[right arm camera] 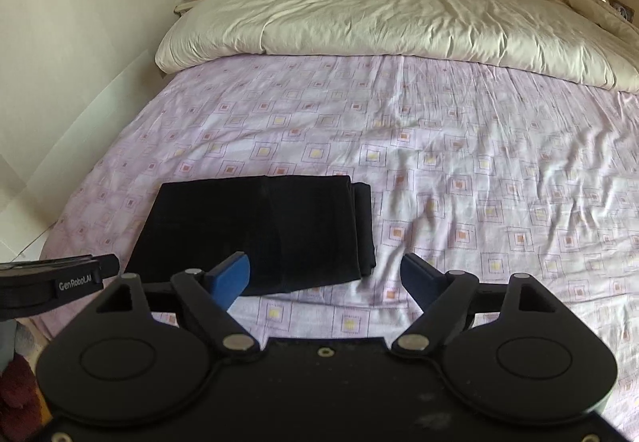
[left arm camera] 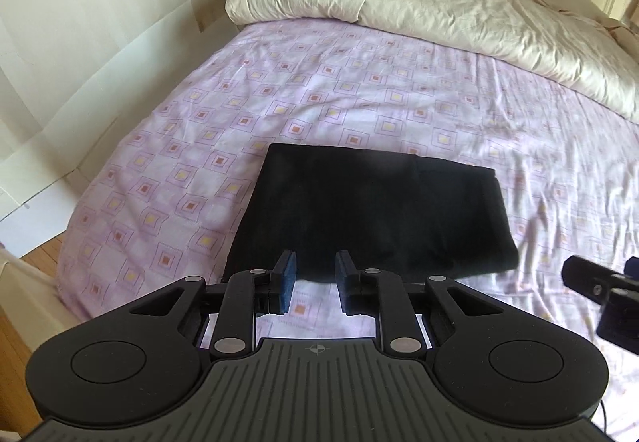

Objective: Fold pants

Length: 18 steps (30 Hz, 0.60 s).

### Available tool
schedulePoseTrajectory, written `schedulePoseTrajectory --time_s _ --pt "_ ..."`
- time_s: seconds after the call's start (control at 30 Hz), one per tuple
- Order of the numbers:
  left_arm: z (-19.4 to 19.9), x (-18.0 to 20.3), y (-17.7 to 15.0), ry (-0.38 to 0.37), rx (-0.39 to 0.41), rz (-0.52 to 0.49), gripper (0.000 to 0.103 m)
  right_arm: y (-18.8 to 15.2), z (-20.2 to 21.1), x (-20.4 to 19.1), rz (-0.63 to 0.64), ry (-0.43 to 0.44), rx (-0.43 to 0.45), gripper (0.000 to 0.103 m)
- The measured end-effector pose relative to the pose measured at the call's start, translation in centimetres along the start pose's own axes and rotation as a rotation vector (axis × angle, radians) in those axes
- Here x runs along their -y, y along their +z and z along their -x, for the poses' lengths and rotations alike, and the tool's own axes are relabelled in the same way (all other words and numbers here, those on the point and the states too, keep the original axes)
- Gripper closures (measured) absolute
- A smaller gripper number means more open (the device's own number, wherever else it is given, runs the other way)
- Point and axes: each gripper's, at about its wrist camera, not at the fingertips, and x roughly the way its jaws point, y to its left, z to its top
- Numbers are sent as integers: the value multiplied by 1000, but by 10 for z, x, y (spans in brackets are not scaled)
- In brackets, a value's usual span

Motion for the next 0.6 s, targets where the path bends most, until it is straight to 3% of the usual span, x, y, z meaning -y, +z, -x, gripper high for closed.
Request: schedulePoseTrajectory --time_s 0.6 --pt "59 29 -44 -13 54 -7 82 -42 68 21 -24 21 26 17"
